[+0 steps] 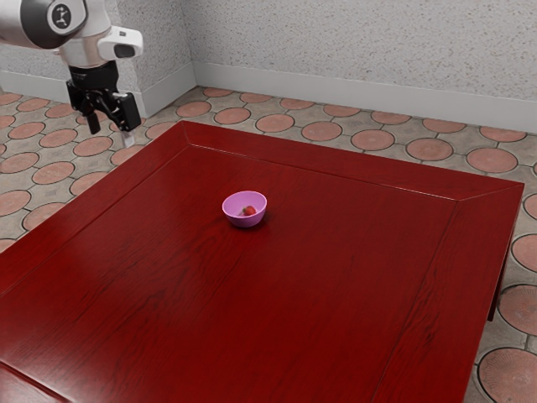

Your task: Take strawberry from the bowl

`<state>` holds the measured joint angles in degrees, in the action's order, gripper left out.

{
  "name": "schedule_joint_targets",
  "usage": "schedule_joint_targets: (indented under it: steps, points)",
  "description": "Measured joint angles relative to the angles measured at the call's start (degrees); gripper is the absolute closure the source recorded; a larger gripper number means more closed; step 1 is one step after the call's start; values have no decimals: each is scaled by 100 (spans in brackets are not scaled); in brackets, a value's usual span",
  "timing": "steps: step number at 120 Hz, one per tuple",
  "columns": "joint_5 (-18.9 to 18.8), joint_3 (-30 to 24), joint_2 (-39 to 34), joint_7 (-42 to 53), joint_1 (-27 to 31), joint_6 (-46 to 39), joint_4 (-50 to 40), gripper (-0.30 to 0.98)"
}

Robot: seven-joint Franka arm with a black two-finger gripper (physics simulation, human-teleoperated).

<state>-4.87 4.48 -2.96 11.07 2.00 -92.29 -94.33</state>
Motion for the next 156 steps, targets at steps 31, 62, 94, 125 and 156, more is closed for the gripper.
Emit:
schedule_joint_targets:
  steps: [31, 62, 94, 125, 156]
  points:
    - [-42, 3, 148, 167, 23, -3, 92, 0]
    - [-143, -171, 1758, 1687, 47, -83, 1776, 0]
    - [-171, -902, 4210, 4194, 194, -214, 4213, 0]
    - [-369, -1414, 5393, 6216, 322, -575, 4925, 0]
    - [-612, -1468, 6016, 7498, 377, -1060, 5210, 3]
